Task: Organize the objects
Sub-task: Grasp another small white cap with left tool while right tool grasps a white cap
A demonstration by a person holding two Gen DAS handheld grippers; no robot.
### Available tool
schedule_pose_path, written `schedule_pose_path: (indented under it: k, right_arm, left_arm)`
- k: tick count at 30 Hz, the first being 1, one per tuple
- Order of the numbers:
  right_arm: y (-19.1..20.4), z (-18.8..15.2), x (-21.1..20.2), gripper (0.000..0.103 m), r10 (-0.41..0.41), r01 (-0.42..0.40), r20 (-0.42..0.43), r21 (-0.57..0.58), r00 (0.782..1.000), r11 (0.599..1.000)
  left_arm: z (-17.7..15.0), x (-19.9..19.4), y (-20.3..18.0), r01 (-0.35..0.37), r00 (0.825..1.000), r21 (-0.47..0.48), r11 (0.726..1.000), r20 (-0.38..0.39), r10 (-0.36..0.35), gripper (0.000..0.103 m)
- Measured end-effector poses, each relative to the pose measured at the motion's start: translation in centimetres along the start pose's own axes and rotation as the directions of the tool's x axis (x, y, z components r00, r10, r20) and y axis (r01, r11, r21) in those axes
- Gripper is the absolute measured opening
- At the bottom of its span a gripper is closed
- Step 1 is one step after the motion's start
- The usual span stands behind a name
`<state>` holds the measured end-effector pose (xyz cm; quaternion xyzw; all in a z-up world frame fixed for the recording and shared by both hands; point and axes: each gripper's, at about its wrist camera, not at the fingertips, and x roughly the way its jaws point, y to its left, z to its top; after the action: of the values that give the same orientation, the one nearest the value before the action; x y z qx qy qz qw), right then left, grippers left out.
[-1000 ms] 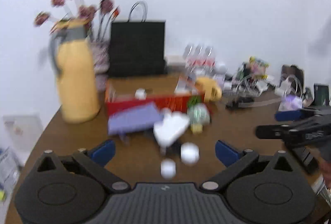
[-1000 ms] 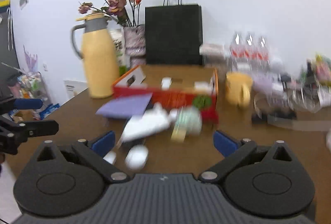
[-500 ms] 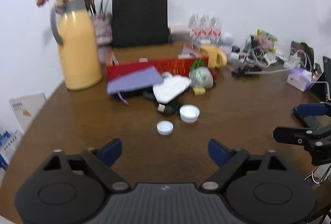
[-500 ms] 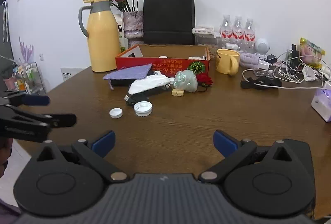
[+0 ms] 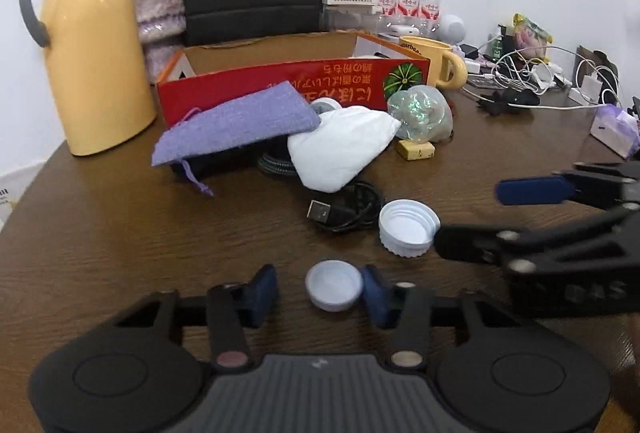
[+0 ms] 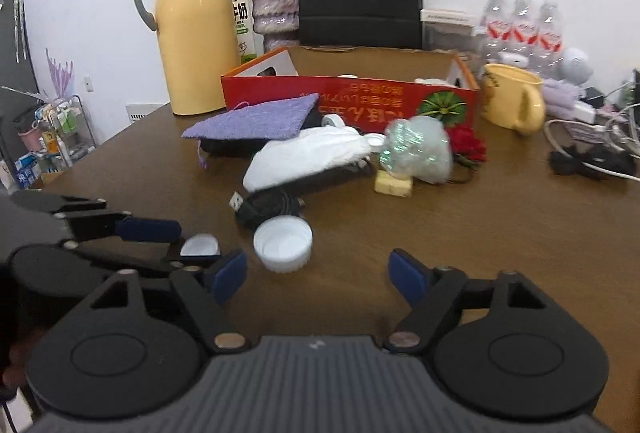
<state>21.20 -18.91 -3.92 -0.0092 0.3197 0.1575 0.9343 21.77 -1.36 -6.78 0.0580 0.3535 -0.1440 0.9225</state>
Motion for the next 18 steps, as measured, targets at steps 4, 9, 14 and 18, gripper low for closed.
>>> schedule_pose_path:
  k: [4, 9, 14, 18]
  right_arm:
    - [0.0, 0.4, 2.1, 0.071, 0.046, -0.046, -0.024, 0.008, 0.999, 0.999]
    - [0.9, 0.4, 3.4, 0.046, 0.081, -0.081, -0.044, 0.001, 0.996, 0.997]
    - [1.4, 0.1, 2.8, 0.041, 0.096, -0.096, -0.033, 0.012, 0.995, 0.995]
    - [1.7, -1.0, -0.8, 0.041, 0.083, -0.083, -0.001, 0.01, 0.997, 0.997]
  left_arm:
    - [0.1, -0.2, 0.6, 0.006, 1.0, 0.001, 1.0, -0.006, -0.006, 0.027]
    - [0.2, -1.2, 1.6, -0.012, 1.0, -0.044, 0.999, 0.017, 0.013, 0.027]
    - [0.2, -3.2, 0.9, -0.03, 0.999, -0.056, 0.998, 0.033, 0.032, 0.027]
    - [-0.4, -6.3, -0.4, -0.015, 0.997, -0.051, 0.999, 0.073, 0.019, 0.027]
